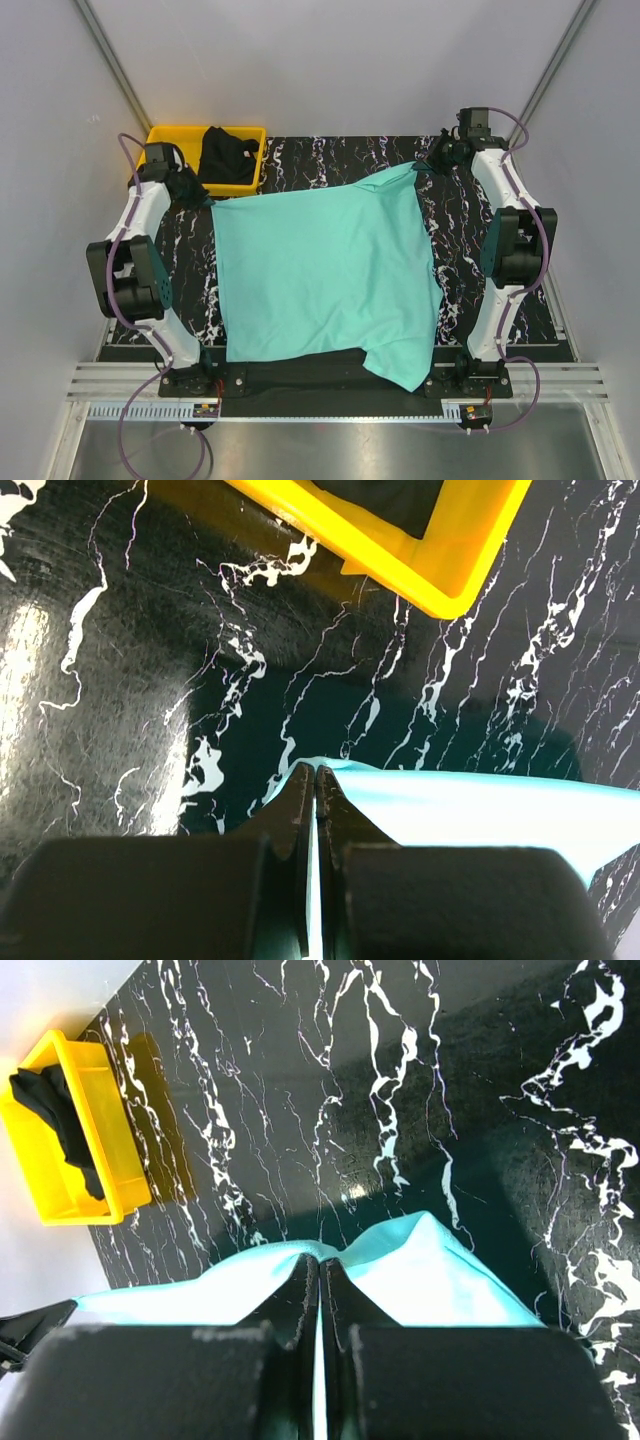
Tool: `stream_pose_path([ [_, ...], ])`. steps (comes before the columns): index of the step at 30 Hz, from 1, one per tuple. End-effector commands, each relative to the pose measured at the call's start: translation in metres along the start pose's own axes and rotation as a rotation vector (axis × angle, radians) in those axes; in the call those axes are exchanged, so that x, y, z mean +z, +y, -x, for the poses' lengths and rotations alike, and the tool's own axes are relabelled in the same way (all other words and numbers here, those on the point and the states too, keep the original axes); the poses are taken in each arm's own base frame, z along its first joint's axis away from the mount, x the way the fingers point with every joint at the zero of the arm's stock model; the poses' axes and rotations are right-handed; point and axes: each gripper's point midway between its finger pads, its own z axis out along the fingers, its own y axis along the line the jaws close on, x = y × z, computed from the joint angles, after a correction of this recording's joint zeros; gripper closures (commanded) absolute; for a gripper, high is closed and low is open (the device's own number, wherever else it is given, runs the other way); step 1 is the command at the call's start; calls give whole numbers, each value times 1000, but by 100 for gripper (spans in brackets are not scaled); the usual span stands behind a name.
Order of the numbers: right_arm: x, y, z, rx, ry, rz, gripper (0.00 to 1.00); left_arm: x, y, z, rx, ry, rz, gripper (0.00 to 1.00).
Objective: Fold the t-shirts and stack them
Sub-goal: Fold the tshirt
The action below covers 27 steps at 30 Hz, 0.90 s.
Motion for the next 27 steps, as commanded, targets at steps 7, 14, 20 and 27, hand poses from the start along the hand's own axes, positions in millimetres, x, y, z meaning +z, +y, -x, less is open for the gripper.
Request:
stream_pose_path([
  [7, -38, 32, 59, -52, -189, -4, 100, -32, -23, 55, 84, -168, -20, 100],
  [14, -27, 34, 100, -63, -238, -17, 100, -23, -45, 69, 118, -144, -86, 84],
  [20, -12, 30, 106, -77, -211, -16, 90, -35, -46, 62, 160, -145, -37, 41],
  [27, -31, -15, 86, -35, -112, -239, 59, -52, -20, -39, 130, 27, 1, 51],
])
